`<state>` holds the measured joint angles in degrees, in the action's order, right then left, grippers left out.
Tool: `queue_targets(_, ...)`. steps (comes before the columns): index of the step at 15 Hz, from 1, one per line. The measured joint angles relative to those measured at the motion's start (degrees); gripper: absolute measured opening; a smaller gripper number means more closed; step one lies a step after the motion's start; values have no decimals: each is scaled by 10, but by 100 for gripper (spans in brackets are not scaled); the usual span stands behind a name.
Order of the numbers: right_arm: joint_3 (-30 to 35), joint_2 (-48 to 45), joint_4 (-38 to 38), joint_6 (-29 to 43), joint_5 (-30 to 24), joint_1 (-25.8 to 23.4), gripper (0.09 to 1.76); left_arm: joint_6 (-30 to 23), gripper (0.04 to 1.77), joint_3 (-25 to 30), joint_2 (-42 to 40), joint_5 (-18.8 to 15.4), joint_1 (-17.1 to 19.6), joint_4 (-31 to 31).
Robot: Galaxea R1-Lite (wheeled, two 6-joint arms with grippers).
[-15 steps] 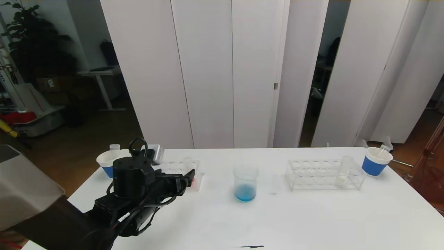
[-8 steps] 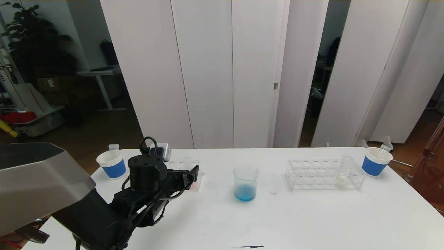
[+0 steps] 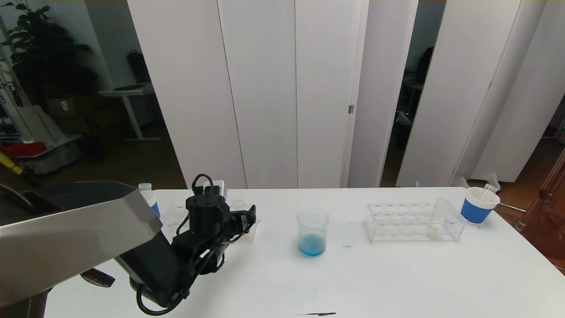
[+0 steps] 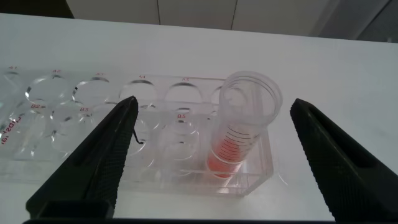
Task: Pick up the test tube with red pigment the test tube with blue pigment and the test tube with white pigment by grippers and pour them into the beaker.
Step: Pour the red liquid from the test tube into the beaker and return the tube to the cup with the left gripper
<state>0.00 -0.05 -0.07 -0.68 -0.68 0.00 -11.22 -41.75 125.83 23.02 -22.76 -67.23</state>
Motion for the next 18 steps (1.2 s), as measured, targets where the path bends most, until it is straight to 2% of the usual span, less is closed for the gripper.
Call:
queue_targets(3,0,0,0,0,0,0,175,-2,175,-21,24,18,4,-13)
queue_targets(9,0,0,0,0,0,0,175,-1,175,-37,44,20,7,-18)
queue_targets(10,0,0,0,0,0,0,175,-1,166,-39,46,20,7,-18)
queue_targets(11,0,0,0,0,0,0,175,0,143,-42,47,18,7,-16)
queue_targets(12,0,0,0,0,0,0,175,1,106,-43,48,15,7,-15)
queue_targets(13,0,0,0,0,0,0,175,2,58,-44,48,11,3,-16)
queue_targets(14,0,0,0,0,0,0,175,3,44,-45,49,10,4,-15)
queue_targets(16,0,0,0,0,0,0,175,3,73,-47,49,11,3,-12)
queue_targets(17,0,0,0,0,0,0,175,3,61,-48,49,12,2,-12)
queue_targets(18,0,0,0,0,0,0,175,3,58,-49,49,12,2,-11)
